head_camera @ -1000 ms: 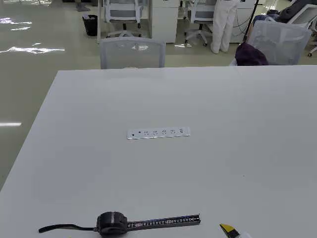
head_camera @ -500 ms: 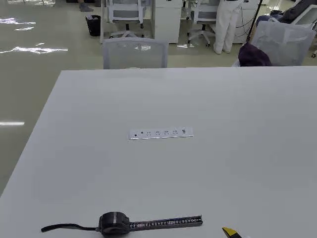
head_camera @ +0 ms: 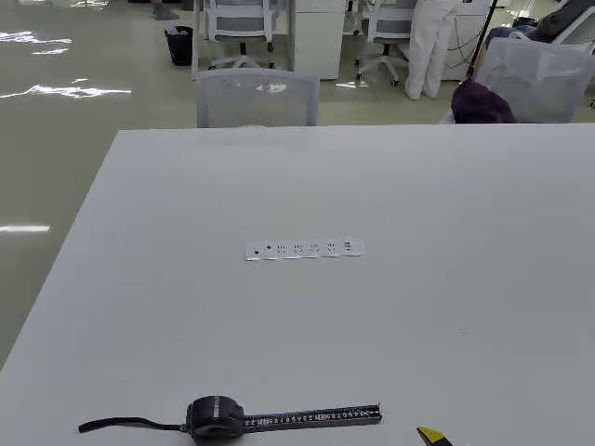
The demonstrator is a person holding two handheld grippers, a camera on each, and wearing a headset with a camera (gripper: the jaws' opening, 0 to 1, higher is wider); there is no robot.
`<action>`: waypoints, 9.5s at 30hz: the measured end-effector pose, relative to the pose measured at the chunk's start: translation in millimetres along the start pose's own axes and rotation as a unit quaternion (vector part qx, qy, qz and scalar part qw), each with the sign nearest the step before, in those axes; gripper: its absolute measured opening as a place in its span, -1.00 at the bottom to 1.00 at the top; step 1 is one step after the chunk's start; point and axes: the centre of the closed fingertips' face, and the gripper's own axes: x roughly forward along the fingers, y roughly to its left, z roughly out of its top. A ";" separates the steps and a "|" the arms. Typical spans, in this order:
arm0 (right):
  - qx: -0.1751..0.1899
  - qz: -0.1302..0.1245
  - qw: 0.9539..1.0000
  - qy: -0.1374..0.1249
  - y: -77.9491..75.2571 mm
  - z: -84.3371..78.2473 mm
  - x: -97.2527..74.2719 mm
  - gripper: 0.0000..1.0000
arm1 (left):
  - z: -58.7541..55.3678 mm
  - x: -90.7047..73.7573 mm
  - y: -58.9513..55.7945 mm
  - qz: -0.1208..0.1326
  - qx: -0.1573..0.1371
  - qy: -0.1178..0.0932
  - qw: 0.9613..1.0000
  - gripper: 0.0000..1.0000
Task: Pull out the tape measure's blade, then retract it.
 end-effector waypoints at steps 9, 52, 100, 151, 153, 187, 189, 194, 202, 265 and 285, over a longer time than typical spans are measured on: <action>0.000 0.001 1.000 -0.001 -2.8 -4.3 1.5 0.80 | 1.7 14.8 3.9 0.026 -0.013 -0.009 1.000 0.92; -0.138 0.096 0.986 0.017 -55.9 -22.9 33.5 0.18 | -9.2 78.8 21.0 0.131 -0.082 -0.012 0.988 0.63; -0.238 0.275 0.930 0.058 -84.5 -42.0 110.7 -0.58 | -11.1 91.0 28.3 0.149 -0.071 -0.004 0.986 0.54; -0.254 0.295 0.919 0.064 -86.1 -42.1 114.2 -0.75 | -8.8 98.3 30.3 0.178 -0.090 -0.006 0.980 0.35; -0.253 0.294 0.919 0.064 -86.2 -42.3 114.2 -0.75 | -8.7 98.1 30.1 0.179 -0.091 -0.007 0.980 0.35; -0.247 0.297 0.920 0.064 -83.2 -37.0 112.8 -0.75 | -11.2 98.3 30.1 0.172 -0.097 0.021 0.980 0.26; -0.247 0.297 0.920 0.063 -83.2 -36.6 112.8 -0.75 | -10.6 97.6 29.6 0.171 -0.097 0.022 0.980 0.26; -0.246 0.296 0.921 0.063 -83.2 -36.6 113.0 -0.75 | -11.6 98.6 30.9 0.169 -0.100 0.023 0.980 0.25; -0.247 0.298 0.920 0.062 -80.2 -34.3 113.3 -0.75 | -10.9 97.9 30.0 0.165 -0.099 0.023 0.981 0.25; -0.268 0.305 0.912 0.061 -65.2 -13.9 123.3 -0.75 | -10.6 96.7 31.3 0.144 -0.122 0.025 0.982 0.22; -0.285 0.303 0.908 0.050 -59.2 -5.5 127.2 -0.75 | -8.6 96.9 32.7 0.139 -0.140 0.026 0.980 0.23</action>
